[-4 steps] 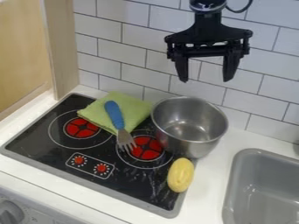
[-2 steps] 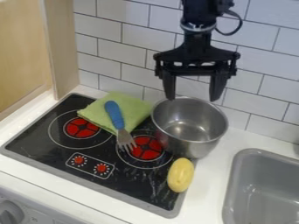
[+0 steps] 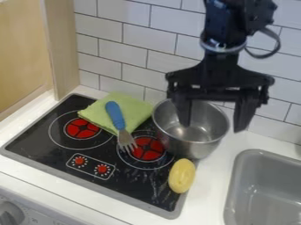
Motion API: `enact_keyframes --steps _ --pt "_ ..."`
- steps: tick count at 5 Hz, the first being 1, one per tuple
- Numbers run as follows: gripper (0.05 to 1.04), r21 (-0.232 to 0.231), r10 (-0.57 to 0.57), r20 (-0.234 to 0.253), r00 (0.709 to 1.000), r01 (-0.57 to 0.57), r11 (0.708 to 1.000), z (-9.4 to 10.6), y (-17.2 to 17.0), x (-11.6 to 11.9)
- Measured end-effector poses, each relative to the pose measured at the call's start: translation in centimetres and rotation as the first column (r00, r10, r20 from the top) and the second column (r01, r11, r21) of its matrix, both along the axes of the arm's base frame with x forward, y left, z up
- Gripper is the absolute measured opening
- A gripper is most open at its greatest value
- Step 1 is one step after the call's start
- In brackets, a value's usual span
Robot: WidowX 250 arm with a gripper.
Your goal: Move the corn to the left side of the stove
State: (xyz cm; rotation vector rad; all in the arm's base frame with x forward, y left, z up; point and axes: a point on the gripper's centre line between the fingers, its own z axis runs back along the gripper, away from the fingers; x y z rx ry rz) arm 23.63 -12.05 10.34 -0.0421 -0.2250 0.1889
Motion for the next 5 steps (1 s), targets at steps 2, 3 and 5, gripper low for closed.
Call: enact_keyframes --steps 2,3,5 --pt "0.999 0.060 0.021 0.028 0.999 -0.023 0.998 -2.3 0.7 -1.5" --pt "0.999 0.077 0.000 0.055 0.998 -0.005 0.997 -3.8 1.0 -1.3" --pt "0.999 0.120 -0.051 0.009 0.999 0.049 0.992 -7.3 0.7 -0.8"
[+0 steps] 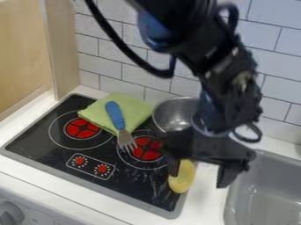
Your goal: Move the corn to the left side of the stove
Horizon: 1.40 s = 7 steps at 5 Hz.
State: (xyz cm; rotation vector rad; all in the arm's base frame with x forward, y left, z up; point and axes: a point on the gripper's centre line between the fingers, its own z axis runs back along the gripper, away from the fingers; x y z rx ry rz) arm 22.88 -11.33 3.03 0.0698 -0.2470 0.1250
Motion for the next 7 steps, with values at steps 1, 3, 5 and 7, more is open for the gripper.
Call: enact_keyframes --steps 1,3,5,7 --pt "0.999 0.037 -0.028 -0.025 0.999 0.029 0.999 -1.5 0.2 0.1" --pt "0.944 0.067 -0.071 -0.034 0.997 0.073 0.995 -3.2 -0.1 1.0" --pt "0.632 0.065 -0.065 -0.025 0.998 0.067 0.996 -3.3 -0.6 1.8" --pt "0.631 0.056 -0.080 -0.030 0.996 0.082 0.995 -3.0 -0.7 1.6"
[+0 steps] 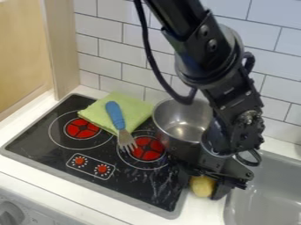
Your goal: Move the corn to the left side of the stove
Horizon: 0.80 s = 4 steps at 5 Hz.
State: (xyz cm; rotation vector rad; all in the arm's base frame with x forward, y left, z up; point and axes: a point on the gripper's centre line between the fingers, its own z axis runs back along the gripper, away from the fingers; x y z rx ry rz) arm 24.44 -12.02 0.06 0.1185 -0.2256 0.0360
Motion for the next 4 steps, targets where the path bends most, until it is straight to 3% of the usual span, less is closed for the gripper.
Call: enact_keyframes --steps 1,2,3,4 --pt "0.631 -0.023 -0.010 0.072 0.997 0.011 1.000 3.4 -0.1 -0.9" --pt "0.631 -0.025 0.019 0.112 0.994 -0.017 1.000 6.1 1.3 -3.6" --pt "0.631 -0.047 0.128 0.171 0.977 -0.122 0.991 8.8 4.5 -6.5" --pt "0.631 -0.088 0.248 0.190 0.950 -0.236 0.968 9.6 8.4 -8.9"
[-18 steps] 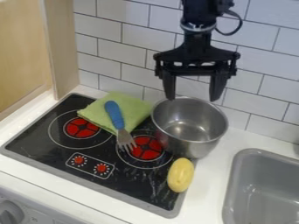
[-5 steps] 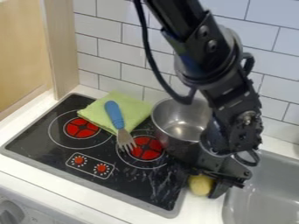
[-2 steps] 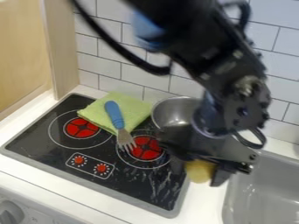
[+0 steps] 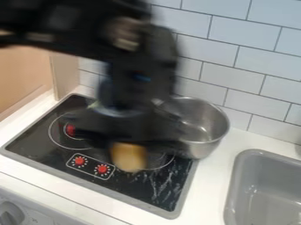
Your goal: Move the corn to the left side of the stove
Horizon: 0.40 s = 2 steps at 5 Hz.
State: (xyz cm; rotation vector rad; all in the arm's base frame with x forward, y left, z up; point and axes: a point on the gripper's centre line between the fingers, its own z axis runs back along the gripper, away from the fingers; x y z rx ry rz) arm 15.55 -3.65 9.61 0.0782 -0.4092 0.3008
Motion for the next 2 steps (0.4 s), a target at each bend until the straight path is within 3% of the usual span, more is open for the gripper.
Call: enact_keyframes --steps 1,2 --pt "0.631 -0.020 0.094 -0.030 0.995 -0.095 0.995 -1.0 4.0 -1.1" --pt "0.631 -0.028 0.152 -0.062 0.987 -0.154 0.988 -2.0 6.1 -0.6"
